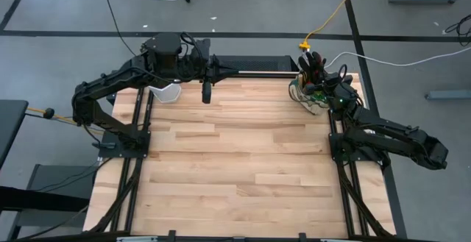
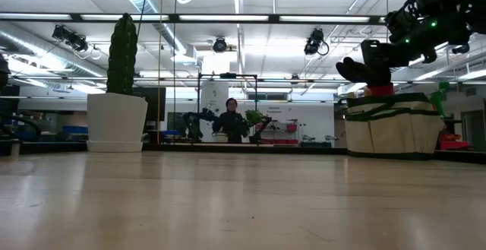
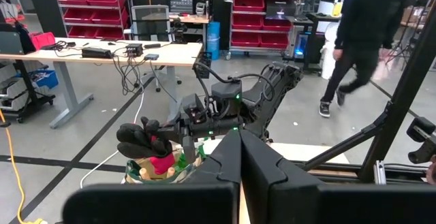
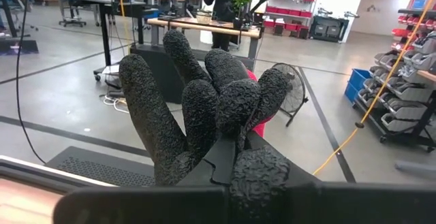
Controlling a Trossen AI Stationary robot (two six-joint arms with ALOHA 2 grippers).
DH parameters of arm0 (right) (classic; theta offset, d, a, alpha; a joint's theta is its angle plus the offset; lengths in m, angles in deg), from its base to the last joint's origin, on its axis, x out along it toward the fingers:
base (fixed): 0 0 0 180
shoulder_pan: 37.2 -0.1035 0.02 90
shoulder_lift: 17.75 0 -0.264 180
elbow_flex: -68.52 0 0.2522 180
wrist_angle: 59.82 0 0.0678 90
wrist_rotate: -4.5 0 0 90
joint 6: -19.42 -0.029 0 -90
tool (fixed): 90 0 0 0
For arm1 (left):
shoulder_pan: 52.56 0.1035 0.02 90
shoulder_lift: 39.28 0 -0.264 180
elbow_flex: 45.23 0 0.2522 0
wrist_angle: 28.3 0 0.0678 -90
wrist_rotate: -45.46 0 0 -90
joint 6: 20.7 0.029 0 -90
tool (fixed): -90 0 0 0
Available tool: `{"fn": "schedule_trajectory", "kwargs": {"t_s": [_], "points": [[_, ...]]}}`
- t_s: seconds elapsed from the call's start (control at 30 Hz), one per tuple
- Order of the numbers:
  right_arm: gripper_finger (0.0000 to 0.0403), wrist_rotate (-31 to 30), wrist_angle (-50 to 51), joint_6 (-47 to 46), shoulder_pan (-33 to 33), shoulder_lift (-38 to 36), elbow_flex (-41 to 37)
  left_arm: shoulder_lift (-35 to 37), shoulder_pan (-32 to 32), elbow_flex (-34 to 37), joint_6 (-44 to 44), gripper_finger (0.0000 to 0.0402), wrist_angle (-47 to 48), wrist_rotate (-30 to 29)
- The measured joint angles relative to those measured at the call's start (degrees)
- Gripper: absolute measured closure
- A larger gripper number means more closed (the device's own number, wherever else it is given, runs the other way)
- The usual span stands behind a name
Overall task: Pick & Place Garden tools in Gardening bag
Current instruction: Put the red gloves into the white gardening bag, then return to Home Position
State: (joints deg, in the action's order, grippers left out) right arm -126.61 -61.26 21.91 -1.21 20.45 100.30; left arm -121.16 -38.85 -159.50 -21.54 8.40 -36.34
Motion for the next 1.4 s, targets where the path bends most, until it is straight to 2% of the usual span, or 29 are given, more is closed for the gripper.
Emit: {"fn": "schedule_trajectory", "kwargs": {"t_s": [0.47, 0.63, 0.77, 1.17, 1.4], "points": [[0.0387, -0.02, 0.02, 0.58, 0.00, 0.00, 0.00, 0.00, 0.00, 0.00, 0.02, 0.0394, 0.00, 0.00], [0.0368, -0.02, 0.02, 1.09, -0.02, 0.00, 0.00, 0.00, -0.02, 0.00, -0.02, 0.0393, -0.02, 0.00], [0.0330, -0.02, 0.02, 1.56, -0.02, 0.00, 0.00, 0.00, -0.02, 0.00, -0.02, 0.0397, -0.02, 0.00], [0.0168, 0.00, -0.40, -0.54, -0.02, -0.02, 0.00, 0.00, -0.02, 0.00, -0.46, 0.0397, -0.46, 0.00], [0.0131, 1.26, -3.91, -0.52, -0.02, -0.03, 0.26, 0.00, -0.02, 0.00, -0.50, 0.0394, -0.46, 0.00]]}}
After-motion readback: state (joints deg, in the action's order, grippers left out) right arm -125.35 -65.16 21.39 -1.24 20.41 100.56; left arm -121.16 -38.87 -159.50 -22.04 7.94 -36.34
